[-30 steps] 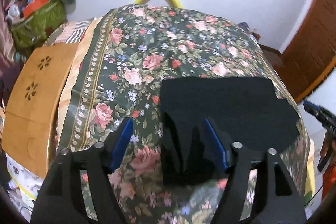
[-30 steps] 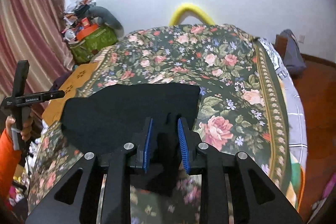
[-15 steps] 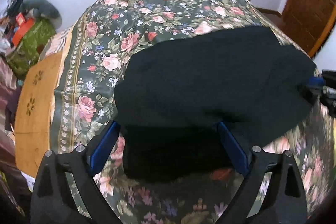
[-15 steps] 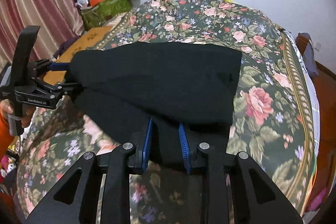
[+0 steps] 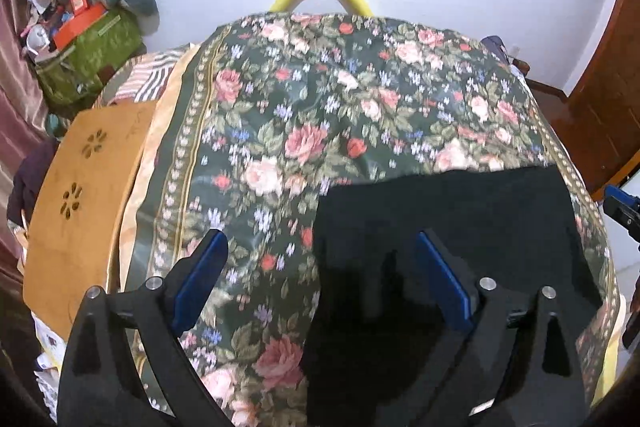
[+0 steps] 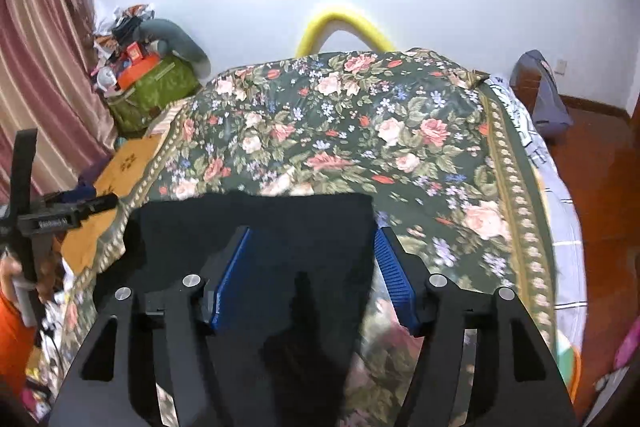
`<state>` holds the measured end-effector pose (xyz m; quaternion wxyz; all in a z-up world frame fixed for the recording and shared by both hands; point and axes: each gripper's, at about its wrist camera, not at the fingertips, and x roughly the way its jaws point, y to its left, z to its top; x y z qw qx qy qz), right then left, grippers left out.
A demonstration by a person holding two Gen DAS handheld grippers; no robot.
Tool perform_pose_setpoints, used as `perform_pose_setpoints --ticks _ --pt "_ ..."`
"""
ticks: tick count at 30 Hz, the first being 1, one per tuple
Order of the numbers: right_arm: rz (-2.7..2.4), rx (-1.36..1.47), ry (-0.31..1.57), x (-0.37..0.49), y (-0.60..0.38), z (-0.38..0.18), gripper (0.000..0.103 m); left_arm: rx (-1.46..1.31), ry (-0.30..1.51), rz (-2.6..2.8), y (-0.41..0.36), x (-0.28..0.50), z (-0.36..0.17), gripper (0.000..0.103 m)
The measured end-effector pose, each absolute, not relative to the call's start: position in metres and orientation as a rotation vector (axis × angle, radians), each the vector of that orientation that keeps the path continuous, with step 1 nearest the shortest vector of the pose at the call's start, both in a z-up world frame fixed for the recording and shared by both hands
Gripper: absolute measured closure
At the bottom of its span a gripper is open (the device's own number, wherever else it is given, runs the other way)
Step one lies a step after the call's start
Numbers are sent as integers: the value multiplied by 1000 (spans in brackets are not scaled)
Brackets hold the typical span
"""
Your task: Fold small clothes
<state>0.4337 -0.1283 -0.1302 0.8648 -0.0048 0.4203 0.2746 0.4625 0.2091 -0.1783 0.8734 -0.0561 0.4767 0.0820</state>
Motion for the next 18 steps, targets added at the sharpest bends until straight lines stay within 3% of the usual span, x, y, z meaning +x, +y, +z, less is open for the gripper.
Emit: perform_pose_setpoints --ticks 6,16,18 --pt "587 -25 925 419 -140 -147 27 -208 1097 115 211 448 -214 8" --pt "605 89 1039 432 -141 -200 26 -499 1134 17 222 453 -259 8" --pt "620 97 1013 431 -136 -198 27 -582 1130 -53 225 457 -262 16"
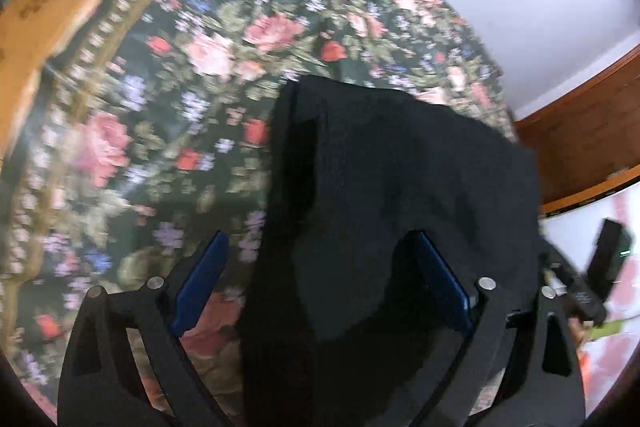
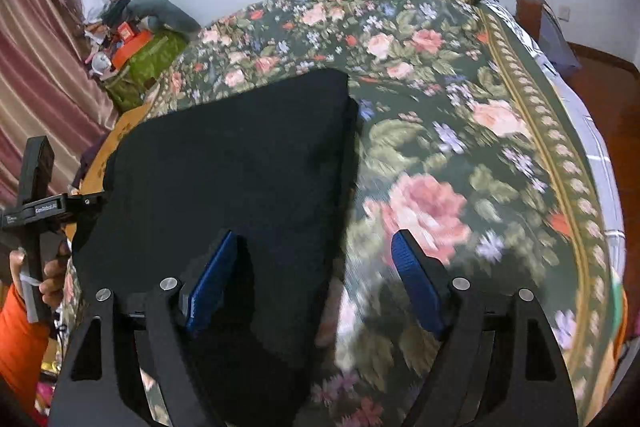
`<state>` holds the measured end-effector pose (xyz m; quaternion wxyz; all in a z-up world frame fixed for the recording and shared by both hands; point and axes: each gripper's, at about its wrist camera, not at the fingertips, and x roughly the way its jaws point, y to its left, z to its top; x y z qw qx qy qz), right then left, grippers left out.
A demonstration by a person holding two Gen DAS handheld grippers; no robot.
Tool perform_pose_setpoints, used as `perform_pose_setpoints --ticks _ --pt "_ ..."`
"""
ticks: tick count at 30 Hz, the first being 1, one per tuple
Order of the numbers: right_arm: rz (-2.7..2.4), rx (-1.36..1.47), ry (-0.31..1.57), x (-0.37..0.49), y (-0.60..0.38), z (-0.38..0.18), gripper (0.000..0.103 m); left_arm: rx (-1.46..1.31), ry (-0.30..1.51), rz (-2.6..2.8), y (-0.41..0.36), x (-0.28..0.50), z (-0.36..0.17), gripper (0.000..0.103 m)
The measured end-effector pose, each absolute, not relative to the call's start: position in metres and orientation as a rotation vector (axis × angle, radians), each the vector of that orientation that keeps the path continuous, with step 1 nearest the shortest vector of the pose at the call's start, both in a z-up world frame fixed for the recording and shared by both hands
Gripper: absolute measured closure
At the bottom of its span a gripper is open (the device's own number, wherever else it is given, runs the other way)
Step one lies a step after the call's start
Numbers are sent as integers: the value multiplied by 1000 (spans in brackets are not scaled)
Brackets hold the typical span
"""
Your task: Fold small clothes
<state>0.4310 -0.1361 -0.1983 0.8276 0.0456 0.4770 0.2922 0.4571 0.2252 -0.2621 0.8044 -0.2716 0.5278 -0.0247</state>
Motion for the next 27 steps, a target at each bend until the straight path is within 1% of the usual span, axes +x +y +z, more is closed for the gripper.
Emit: perform_pose_setpoints --ticks 1,2,4,5,6,7,8,9,10,12,15,18,21,27 --pt "638 108 1012 431 -133 -199 30 -606 1129 -76 225 459 -263 19" --pt "659 120 1013 430 -129 -199 36 -634 1128 -105 224 460 -264 20" --pt "672 111 1018 429 -120 -199 43 -621 1122 -99 218 462 -263 20" --pt "678 98 1023 428 -116 -198 50 -610 1120 -101 216 462 -262 23" --pt "685 88 1024 427 -114 -198 56 -596 1112 -105 212 462 -259 31" --pt "701 91 1027 425 -112 -197 71 -591 1107 -114 212 461 -258 36" --pt "708 95 1033 423 -111 -197 81 -587 1100 -128 209 459 -255 49" --pt "702 83 1024 421 -110 -196 84 -584 1095 -142 207 457 -251 62" --pt "704 71 1010 418 -110 -194 89 -582 1092 -150 206 455 -249 66" --pt "708 67 990 413 -113 -188 92 -522 1089 -135 197 449 -240 71" --pt "725 74 950 401 -116 -173 93 -410 1065 -114 186 434 -224 77" --pt "755 72 914 386 -118 -152 94 -356 1029 -114 180 411 -202 80" --pt "782 54 871 364 -118 -127 94 -347 998 -125 175 385 -176 81" --pt "823 60 782 313 -126 -76 94 -334 912 -127 171 328 -118 81"
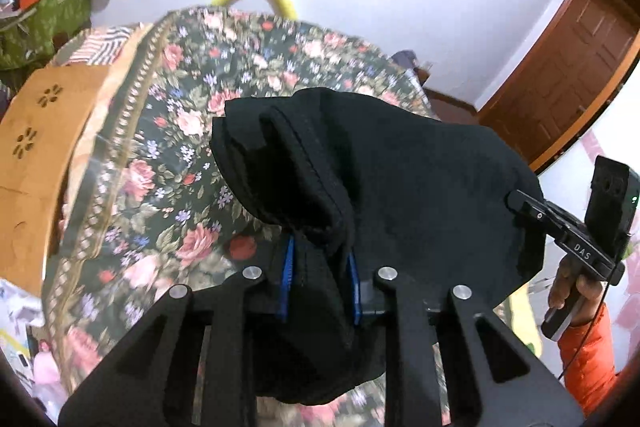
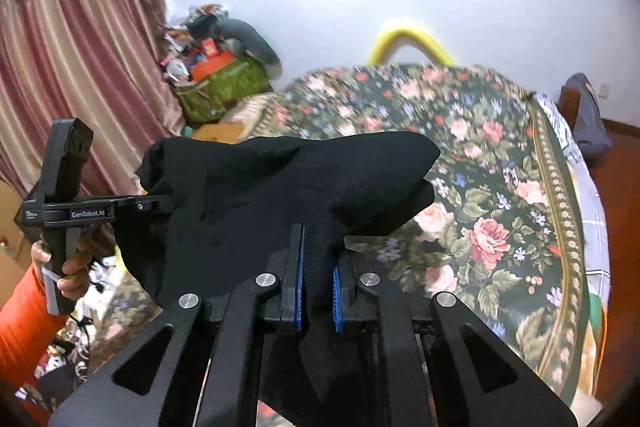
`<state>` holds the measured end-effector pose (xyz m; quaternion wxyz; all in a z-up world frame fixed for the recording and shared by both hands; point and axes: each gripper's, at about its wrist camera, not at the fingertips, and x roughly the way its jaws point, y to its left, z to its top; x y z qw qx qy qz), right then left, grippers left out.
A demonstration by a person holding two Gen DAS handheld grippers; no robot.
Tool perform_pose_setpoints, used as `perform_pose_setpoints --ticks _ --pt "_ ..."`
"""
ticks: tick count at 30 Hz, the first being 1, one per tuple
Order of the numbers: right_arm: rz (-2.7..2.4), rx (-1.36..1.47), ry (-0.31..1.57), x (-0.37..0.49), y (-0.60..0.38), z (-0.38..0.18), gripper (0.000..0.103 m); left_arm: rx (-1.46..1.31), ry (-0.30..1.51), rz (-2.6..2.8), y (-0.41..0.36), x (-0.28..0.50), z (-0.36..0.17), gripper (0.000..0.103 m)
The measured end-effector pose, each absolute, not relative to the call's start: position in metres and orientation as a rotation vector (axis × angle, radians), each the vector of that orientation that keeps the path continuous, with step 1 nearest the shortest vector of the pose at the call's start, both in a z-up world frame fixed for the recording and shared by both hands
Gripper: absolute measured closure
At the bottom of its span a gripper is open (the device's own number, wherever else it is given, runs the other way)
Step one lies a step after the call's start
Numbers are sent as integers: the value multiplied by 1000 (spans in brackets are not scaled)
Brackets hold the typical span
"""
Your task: Fold small clothes
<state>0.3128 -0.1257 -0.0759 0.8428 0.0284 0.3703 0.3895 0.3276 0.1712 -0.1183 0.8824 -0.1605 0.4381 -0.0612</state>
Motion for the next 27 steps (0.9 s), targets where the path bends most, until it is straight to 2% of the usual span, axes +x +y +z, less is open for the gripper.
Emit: perform_pose_setpoints --ticks 6,10,15,22,27 --pt "860 83 734 259 -130 -48 94 -314 864 -125 169 271 -86 81" --pt "880 83 738 230 -127 -50 94 -309 873 -108 171 241 -89 81" --pt "893 82 798 201 -124 -76 94 -338 942 -107 177 212 -120 81" --pt "846 48 945 187 -122 -144 93 -314 1091 -60 180 194 -199 81" --pt "786 5 958 184 -135 -157 86 -234 1135 9 188 187 -222 70"
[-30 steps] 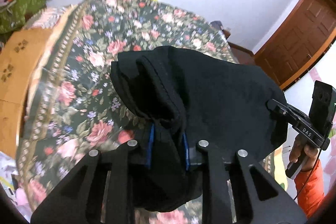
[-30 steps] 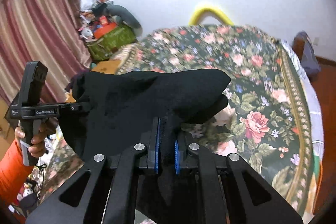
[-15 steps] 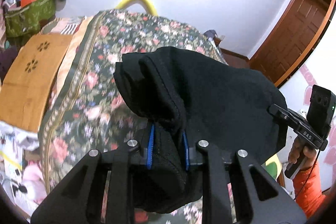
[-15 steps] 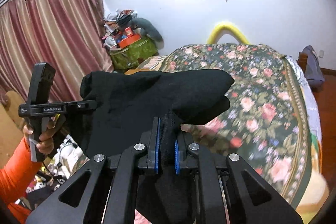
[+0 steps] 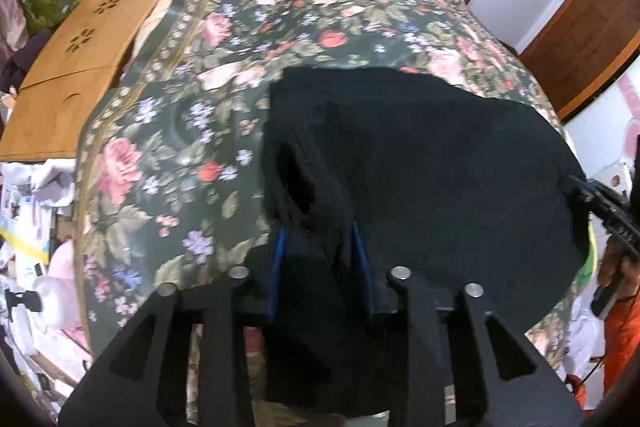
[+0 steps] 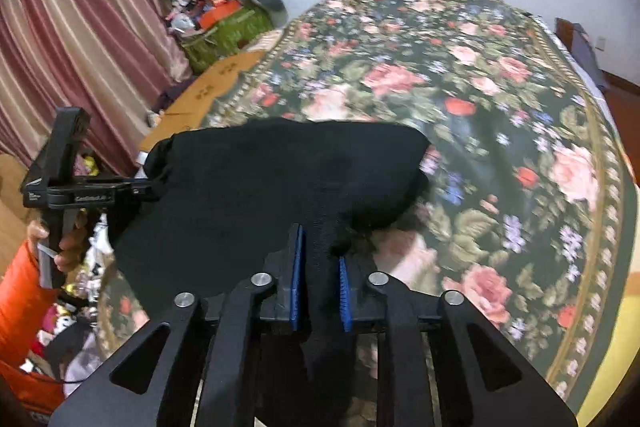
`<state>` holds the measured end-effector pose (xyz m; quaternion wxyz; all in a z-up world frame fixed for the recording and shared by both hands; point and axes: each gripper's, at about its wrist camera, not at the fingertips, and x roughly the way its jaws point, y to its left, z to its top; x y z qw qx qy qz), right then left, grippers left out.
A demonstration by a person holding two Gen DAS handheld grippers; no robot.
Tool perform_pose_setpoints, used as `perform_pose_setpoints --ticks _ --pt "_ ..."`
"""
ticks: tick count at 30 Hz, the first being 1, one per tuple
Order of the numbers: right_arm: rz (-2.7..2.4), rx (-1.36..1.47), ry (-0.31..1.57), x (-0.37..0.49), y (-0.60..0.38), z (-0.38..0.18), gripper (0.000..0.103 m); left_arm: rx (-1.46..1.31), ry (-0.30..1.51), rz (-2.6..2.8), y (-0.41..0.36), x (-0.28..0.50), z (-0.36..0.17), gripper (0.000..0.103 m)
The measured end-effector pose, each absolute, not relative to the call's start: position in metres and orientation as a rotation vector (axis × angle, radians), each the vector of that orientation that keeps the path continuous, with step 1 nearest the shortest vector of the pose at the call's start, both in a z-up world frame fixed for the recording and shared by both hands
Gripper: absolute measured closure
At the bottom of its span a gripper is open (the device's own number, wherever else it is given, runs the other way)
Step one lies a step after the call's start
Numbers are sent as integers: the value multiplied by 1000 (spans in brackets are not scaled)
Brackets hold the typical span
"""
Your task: Fold small clothes
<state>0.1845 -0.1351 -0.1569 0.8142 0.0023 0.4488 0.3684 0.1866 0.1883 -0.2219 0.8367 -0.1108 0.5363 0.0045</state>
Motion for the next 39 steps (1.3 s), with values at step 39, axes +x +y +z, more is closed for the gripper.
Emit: perform_pose_setpoints --ticks 39 --pt "897 -142 894 170 -76 -143 58 -69 1032 12 140 198 -200 52"
